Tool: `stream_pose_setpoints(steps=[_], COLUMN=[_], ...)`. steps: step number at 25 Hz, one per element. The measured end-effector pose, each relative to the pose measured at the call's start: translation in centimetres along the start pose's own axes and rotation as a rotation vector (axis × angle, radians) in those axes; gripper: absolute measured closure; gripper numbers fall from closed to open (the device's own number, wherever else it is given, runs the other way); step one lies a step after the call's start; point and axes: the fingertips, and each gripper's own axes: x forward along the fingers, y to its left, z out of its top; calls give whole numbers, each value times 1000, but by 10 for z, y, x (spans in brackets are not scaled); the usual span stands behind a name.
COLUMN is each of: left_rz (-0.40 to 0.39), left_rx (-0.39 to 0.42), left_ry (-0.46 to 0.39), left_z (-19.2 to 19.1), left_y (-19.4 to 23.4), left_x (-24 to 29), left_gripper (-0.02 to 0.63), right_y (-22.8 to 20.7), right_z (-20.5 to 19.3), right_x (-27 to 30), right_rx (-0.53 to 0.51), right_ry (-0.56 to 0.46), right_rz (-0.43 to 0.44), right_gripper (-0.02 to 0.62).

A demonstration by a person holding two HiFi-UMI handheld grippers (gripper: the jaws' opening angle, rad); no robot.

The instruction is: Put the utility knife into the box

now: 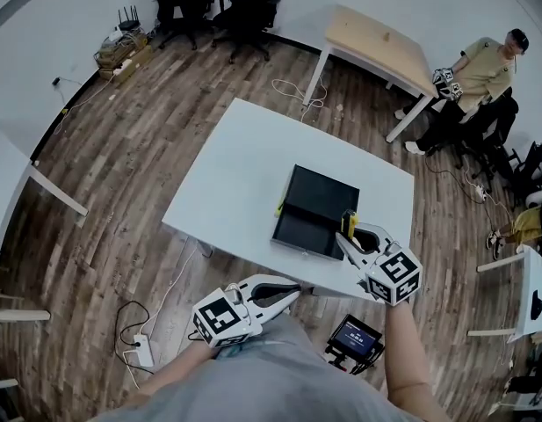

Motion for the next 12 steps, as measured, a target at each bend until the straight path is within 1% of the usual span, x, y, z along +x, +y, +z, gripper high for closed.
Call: stream_pose_setpoints(steps=[2, 5, 8, 12], left_rz=[6, 15, 22, 30], left_rx=[-8, -19, -25, -28], left_ry=[0, 4, 8, 16], left_z=[0, -1, -4, -5], left_y=[1, 4, 6, 6], left_x=[1, 2, 0, 0], left_gripper=[588, 588, 588, 588], right_y=[-6, -12, -15, -19], right_z=[-16, -36, -51, -68], right_x=[12, 29, 46, 65], right_rx=[6, 19, 30, 69], right_ry=[47, 90, 117, 136], right_rz=[7, 24, 41, 74], right_gripper=[525, 525, 525, 525])
